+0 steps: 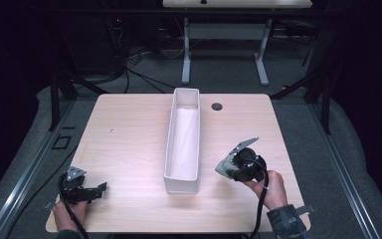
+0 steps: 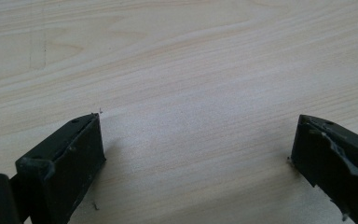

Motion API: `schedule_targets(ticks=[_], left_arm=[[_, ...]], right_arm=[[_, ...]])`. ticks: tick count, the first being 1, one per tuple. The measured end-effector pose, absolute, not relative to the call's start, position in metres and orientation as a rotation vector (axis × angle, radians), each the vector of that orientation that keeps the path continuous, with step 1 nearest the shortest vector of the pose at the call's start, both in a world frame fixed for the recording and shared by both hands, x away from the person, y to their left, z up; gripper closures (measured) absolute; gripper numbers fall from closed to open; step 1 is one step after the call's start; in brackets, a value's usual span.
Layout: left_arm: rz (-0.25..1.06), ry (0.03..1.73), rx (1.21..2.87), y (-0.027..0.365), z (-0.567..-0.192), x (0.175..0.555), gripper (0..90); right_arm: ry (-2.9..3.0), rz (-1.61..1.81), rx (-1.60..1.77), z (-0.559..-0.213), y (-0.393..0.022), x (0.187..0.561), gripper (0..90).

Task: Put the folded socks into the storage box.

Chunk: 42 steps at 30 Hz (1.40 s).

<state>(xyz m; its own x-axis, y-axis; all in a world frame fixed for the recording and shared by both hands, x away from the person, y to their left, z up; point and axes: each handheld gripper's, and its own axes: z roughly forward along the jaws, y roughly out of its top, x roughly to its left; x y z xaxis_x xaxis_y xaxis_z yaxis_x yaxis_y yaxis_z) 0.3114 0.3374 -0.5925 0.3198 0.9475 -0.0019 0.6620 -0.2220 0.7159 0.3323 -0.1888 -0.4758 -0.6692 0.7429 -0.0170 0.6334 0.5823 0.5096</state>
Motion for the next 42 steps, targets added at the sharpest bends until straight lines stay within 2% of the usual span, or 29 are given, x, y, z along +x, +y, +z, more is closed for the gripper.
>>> schedule_targets(ticks=[42], left_arm=[[0.594, 1.421, 1.966, 0.337, -0.593, 0.311, 2.3]], right_arm=[[2.534, 0.711, 1.076, -0.398, -0.185, 0.361, 67.8]])
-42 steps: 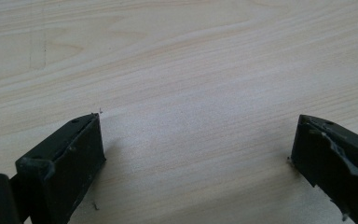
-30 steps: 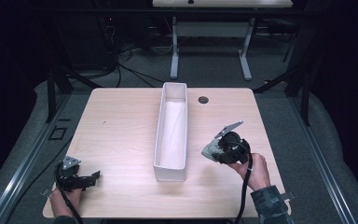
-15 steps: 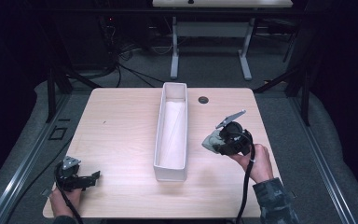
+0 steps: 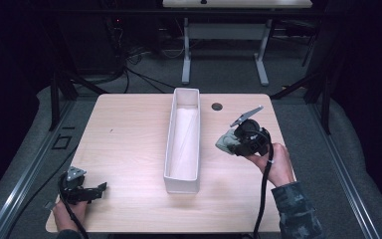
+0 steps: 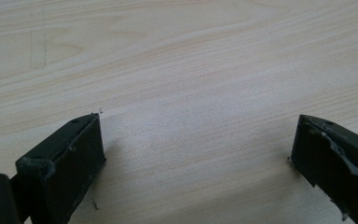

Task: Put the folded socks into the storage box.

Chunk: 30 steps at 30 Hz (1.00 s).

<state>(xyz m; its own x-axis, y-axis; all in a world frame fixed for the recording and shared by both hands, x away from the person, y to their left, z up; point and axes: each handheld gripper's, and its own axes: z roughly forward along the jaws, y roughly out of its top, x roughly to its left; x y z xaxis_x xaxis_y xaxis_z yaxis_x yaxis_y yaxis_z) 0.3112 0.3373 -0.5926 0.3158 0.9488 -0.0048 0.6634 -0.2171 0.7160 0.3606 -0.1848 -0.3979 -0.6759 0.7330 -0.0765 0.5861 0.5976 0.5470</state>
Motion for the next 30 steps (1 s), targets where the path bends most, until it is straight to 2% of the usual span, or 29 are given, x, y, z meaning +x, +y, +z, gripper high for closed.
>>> schedule_targets(ticks=[30], left_arm=[[0.605, 1.420, 1.970, 0.337, -0.593, 0.311, 2.4]], right_arm=[[2.555, 0.752, 1.013, -0.375, -0.157, 0.372, 67.6]])
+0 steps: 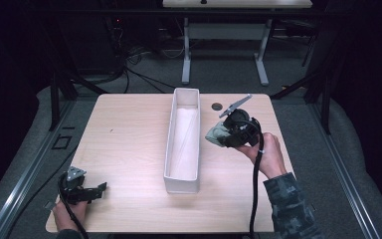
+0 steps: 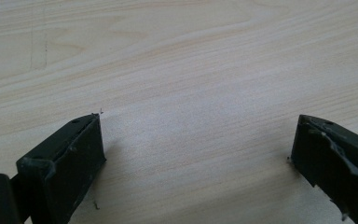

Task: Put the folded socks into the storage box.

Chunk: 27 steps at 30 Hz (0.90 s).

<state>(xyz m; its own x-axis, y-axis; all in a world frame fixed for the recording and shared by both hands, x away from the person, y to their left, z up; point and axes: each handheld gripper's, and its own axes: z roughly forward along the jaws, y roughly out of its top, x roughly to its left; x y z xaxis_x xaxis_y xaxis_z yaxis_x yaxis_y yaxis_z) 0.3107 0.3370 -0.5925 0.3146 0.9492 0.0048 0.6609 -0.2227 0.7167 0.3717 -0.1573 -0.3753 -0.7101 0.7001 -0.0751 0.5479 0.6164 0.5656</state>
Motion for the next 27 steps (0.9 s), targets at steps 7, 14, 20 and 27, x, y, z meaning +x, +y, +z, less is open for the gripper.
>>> schedule_targets(ticks=[7, 14, 20, 27], left_arm=[[0.606, 1.418, 1.971, 0.337, -0.592, 0.311, 2.5], [0.604, 1.419, 1.971, 0.337, -0.592, 0.311, 2.6], [0.603, 1.419, 1.970, 0.337, -0.592, 0.311, 2.6], [0.602, 1.419, 1.969, 0.337, -0.592, 0.311, 2.7]], right_arm=[[2.573, 0.763, 0.991, -0.375, -0.146, 0.374, 67.6], [2.582, 0.774, 0.977, -0.374, -0.138, 0.374, 67.5], [2.592, 0.776, 0.964, -0.373, -0.132, 0.373, 67.5], [2.617, 0.781, 0.946, -0.379, -0.122, 0.376, 67.4]])
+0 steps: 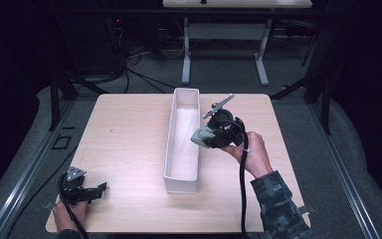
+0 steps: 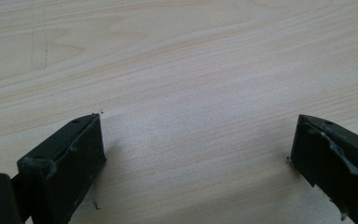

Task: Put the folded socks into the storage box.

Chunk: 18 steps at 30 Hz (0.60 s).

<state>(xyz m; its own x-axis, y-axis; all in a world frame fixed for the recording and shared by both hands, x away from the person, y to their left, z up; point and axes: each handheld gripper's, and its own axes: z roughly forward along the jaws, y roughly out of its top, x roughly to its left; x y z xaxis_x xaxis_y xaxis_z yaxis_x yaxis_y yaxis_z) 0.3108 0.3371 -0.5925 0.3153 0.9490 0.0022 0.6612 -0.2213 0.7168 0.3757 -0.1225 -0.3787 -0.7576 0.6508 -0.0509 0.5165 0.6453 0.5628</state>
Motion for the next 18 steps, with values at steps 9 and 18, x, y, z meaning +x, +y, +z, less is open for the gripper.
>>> schedule_targets(ticks=[9, 18], left_arm=[[0.604, 1.419, 1.971, 0.337, -0.592, 0.311, 2.7], [0.606, 1.418, 1.967, 0.337, -0.593, 0.310, 2.9]], right_arm=[[2.645, 0.793, 0.936, -0.386, -0.111, 0.375, 67.3], [2.659, 0.805, 0.922, -0.390, -0.102, 0.372, 67.1]])
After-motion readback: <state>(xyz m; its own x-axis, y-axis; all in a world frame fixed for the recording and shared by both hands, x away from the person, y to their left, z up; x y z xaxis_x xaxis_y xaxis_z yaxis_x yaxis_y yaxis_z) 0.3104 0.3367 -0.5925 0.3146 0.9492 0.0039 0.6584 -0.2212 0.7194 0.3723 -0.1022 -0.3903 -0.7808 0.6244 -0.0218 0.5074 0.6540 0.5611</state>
